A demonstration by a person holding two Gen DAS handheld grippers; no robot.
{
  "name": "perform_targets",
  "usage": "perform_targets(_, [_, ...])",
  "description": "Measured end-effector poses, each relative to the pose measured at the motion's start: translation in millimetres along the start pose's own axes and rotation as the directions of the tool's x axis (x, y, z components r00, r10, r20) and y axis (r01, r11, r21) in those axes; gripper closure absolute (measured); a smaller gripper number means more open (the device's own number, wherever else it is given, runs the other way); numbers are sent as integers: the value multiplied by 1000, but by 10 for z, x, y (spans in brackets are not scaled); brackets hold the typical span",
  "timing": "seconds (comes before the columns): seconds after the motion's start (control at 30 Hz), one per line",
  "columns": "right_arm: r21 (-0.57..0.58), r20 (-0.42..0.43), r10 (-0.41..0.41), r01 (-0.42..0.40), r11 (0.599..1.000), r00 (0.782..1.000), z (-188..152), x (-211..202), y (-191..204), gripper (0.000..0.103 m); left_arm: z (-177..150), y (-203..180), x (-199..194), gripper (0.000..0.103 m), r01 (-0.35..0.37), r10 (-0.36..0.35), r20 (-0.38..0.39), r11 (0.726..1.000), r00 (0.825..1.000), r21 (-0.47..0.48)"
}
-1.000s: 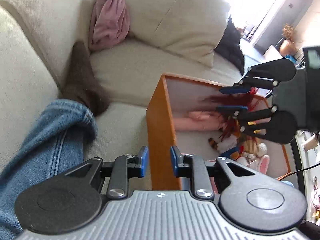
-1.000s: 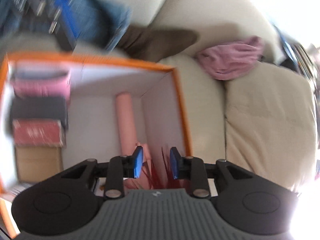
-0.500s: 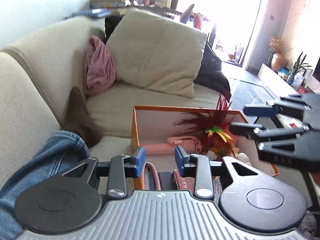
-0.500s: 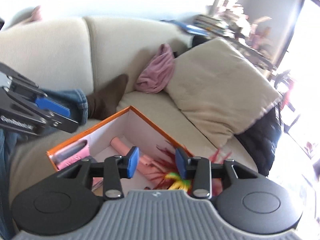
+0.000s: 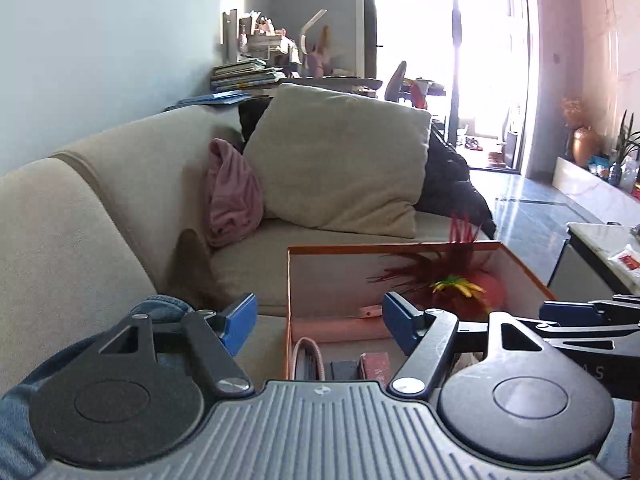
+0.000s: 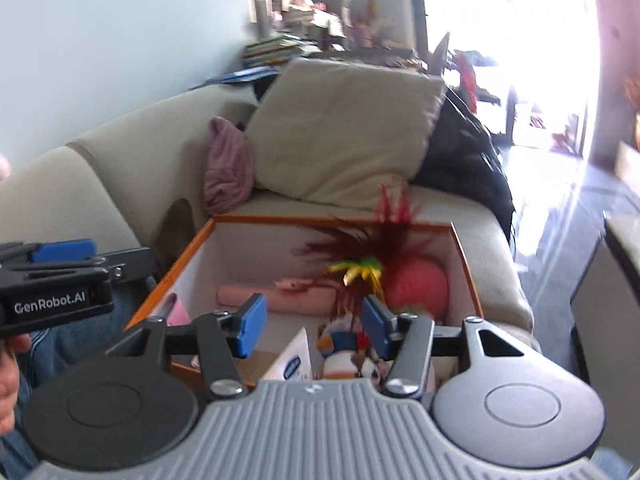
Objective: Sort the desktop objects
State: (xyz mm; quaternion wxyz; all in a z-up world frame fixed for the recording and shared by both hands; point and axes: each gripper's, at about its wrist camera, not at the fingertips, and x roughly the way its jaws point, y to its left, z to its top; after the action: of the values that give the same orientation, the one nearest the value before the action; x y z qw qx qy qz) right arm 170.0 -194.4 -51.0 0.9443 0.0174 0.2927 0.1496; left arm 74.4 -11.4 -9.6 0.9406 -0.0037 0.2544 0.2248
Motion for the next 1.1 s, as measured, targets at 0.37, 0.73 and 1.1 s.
perform_targets(0.37, [13,-33,-14,14,1000,999,-307,182,5,36,-350,-89,285,20,3,2,-111,999,994,49])
perform_targets(0.73, [-19,-26,-7,7,1000,1000,-353,252,38,34,-473,-33,424,15,-2,5,-136,1000,991,22])
perform_targets(1.1, [-19,-26,-5,5,1000,1000,-363,260,37,33,-478,-4,451,15,7,-6,-150,1000,989,5])
